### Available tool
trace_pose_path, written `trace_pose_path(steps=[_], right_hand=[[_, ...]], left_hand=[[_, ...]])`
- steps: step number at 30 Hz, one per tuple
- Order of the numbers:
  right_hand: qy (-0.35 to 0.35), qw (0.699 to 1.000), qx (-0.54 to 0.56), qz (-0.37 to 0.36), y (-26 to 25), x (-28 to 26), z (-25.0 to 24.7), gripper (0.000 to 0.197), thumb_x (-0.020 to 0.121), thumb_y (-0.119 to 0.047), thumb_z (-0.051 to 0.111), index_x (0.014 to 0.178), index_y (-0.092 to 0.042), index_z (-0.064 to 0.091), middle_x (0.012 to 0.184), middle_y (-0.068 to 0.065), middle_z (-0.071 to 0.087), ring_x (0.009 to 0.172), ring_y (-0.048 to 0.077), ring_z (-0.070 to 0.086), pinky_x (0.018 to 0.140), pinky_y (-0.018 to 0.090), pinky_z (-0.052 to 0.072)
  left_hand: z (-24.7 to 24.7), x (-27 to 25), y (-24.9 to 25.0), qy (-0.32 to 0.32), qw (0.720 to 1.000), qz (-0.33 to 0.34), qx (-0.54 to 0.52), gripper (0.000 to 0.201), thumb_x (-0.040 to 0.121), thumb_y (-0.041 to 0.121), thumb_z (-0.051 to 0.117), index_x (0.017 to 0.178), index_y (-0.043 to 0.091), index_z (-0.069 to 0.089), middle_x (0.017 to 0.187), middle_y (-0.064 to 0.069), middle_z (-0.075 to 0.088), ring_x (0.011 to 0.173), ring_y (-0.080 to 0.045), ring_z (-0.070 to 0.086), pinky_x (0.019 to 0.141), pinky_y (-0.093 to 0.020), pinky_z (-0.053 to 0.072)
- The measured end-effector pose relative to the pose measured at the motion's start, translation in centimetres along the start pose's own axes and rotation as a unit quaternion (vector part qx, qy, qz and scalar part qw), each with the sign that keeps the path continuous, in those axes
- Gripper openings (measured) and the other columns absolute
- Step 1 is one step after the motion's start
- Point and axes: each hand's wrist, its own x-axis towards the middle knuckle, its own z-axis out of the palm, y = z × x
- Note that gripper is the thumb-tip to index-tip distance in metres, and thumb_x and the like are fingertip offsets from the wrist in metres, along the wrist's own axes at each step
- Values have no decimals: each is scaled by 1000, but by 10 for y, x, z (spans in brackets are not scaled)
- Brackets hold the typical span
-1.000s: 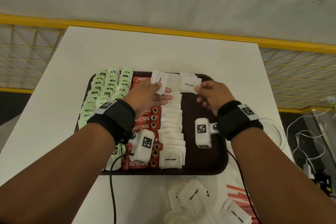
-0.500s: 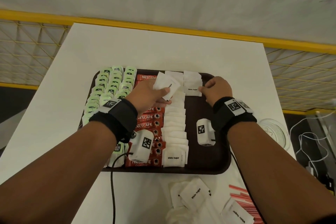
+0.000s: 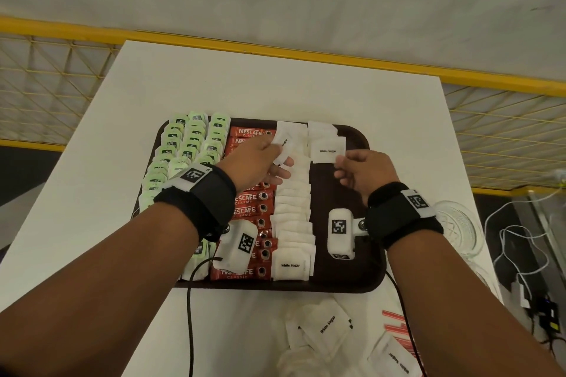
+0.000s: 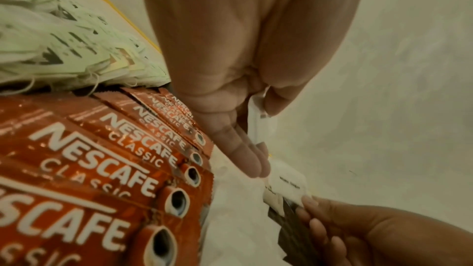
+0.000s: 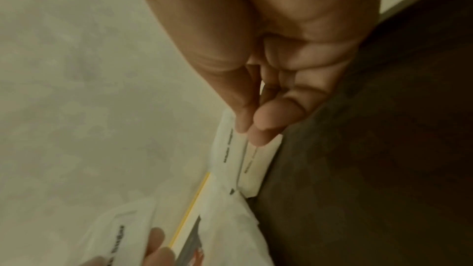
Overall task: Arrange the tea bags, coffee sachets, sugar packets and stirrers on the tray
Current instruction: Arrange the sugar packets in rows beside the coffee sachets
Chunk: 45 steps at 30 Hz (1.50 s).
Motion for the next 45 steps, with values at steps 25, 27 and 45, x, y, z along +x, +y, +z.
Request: trace_pose_path(steps=[25, 27, 45], right_hand=[[-97, 987, -76, -106, -16, -27, 14, 7, 87, -9, 71, 91, -9, 66, 75, 7, 66, 57, 11, 59, 52, 19, 50], [-42, 997, -17, -64, -6, -21, 7, 7, 88, -6, 69, 85, -10, 64, 77, 8, 65, 60, 14, 59, 56, 22, 53], [59, 975, -213, 12, -6, -24, 5, 32, 89, -36, 64, 94, -4, 63, 91, 17, 70, 66, 22, 66, 57, 30, 58]], left_hand=[[9, -11, 1, 13, 977, 63, 204, 23, 102, 23, 50, 121, 12, 56, 105, -5, 68, 84, -13, 69, 74, -33, 59], [6, -14, -1, 35, 977, 62, 202, 24, 101, 26, 50, 122, 16, 54, 108, -1, 66, 85, -11, 69, 71, -29, 58], [-18, -101, -20, 9, 962, 93, 257, 16, 100, 34, 53, 109, 24, 61, 99, 8, 68, 80, -6, 69, 70, -21, 50]])
